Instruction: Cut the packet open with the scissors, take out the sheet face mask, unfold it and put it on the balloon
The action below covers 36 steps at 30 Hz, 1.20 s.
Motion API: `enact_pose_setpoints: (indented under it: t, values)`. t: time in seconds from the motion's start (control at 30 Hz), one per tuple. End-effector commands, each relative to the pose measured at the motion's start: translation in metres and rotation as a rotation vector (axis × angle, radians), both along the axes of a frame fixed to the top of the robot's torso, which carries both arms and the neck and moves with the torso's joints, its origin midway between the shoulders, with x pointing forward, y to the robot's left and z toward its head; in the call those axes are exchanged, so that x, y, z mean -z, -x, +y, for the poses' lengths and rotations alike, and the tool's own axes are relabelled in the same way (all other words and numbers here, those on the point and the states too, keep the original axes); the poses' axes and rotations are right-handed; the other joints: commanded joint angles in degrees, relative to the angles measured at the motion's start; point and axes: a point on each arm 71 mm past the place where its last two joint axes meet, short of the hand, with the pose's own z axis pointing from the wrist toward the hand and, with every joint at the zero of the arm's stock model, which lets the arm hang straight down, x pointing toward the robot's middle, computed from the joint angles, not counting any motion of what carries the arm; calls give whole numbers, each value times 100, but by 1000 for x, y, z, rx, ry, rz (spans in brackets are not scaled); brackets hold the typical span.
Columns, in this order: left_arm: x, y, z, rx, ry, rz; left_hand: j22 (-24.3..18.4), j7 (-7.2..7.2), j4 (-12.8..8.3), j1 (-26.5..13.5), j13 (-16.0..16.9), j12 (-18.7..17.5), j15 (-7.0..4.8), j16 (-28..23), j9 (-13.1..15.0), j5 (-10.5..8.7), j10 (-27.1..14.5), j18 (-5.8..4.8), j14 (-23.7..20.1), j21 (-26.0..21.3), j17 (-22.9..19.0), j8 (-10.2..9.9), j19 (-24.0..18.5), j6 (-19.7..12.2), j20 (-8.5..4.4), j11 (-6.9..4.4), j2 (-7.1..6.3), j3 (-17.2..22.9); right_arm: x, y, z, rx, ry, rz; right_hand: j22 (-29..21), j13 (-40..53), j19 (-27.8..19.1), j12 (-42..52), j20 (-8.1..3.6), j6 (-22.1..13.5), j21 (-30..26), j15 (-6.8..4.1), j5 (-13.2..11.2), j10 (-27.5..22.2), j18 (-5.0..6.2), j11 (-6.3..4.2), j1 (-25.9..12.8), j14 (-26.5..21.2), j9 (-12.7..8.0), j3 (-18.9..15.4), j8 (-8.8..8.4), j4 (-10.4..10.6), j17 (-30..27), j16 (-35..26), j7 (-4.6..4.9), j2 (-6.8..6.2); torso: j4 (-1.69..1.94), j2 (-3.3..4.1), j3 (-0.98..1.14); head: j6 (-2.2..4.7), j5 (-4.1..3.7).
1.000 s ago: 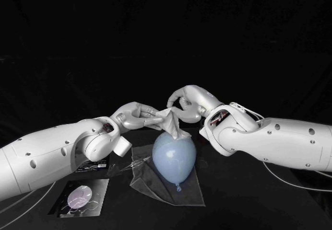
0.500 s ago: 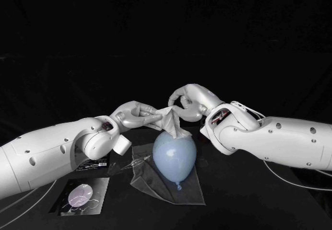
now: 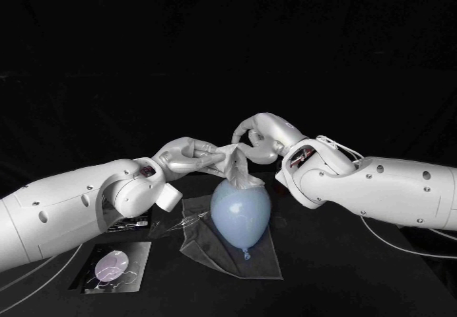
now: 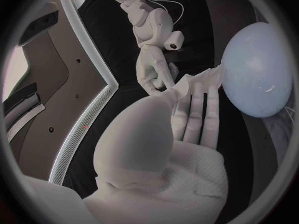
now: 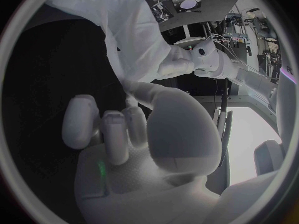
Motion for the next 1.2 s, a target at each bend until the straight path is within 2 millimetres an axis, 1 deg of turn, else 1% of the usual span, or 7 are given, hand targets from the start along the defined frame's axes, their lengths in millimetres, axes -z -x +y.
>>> enact_pose_setpoints:
  t: [0.03, 0.5, 0.63, 0.87, 0.9, 1.0, 1.2]
  values:
    - [-5, 5, -5, 79, 128, 48, -23, -53, 9, -131, 7, -8, 14, -41, 49, 17, 19, 18, 25, -49, 26, 47, -85, -44, 14, -10, 36, 69, 2, -3, 2, -9, 27, 20, 940, 994, -37, -4, 4, 22, -51, 34, 11, 334, -3, 33, -60, 576, 2, -4, 9, -18, 1315, 3, 2, 18, 1, 4, 1, -6, 1]
    - [-9, 12, -9, 160, 206, 80, -55, -24, 6, -278, 5, -16, 19, -44, 122, 16, -35, 20, 10, -91, 93, 68, -121, -149, 22, 8, 103, 172, 4, -9, 8, -24, 24, 35, 890, 868, -134, -243, 24, -76, -232, 58, -3, 247, 29, 64, -116, 542, -21, -65, -41, -2, 1181, -72, 38, 12, 4, -3, -2, -1, 4]
    - [-9, 12, -9, 158, 207, 82, -58, -16, 4, -288, 5, -15, 20, -43, 129, 16, -39, 20, 10, -95, 100, 70, -123, -158, 22, 10, 107, 183, 4, -9, 8, -30, 19, 47, 822, 747, -271, -480, 75, -282, -485, 116, -9, 149, 68, 129, -175, 497, -51, -388, -164, 27, 1027, -164, 99, -18, -1, -4, -4, 7, 12]
    - [-9, 12, -8, 142, 202, 83, -61, -4, -19, -300, 10, -5, 16, -33, 155, 17, -33, 25, 23, -94, 127, 88, -112, -163, 22, 11, 111, 223, 6, -11, 5, -33, 16, 83, 630, 343, -636, -1258, 235, -741, -1208, 311, -21, -239, 174, 354, -269, 352, -407, -889, -815, 197, 640, -407, 369, -167, 2, -1, 2, 16, 23]
    - [-9, 12, -7, 138, 200, 82, -62, -5, -25, -300, 12, -2, 14, -29, 162, 17, -28, 27, 27, -93, 133, 93, -108, -160, 21, 9, 110, 232, 6, -11, 5, -34, 18, 90, 623, 332, -650, -1279, 240, -749, -1234, 317, -21, -252, 178, 360, -266, 347, -417, -900, -834, 200, 630, -414, 376, -170, 0, 0, 3, 19, 27]
    - [-8, 11, -6, 123, 195, 81, -63, -17, -55, -293, 17, 9, 4, -16, 191, 18, -3, 31, 45, -89, 160, 118, -95, -151, 19, -2, 102, 286, 7, -12, 1, -34, 25, 109, 534, 173, -821, -1563, 309, -898, -1568, 393, -21, -425, 226, 443, -258, 270, -544, -1045, -1065, 246, 482, -510, 469, -237, -6, 0, 2, 39, 32]
    - [-8, 9, -4, 94, 183, 79, -65, -26, -109, -297, 21, 16, -9, 3, 249, 19, 30, 36, 62, -81, 215, 163, -74, -144, 16, -15, 52, 413, 7, -11, -10, -34, 32, 164, 488, 82, -910, -1692, 369, -949, -1748, 440, -21, -537, 258, 490, -121, 218, -662, -1153, -1255, 235, 406, -554, 520, -240, -3, -5, 2, 46, 40]
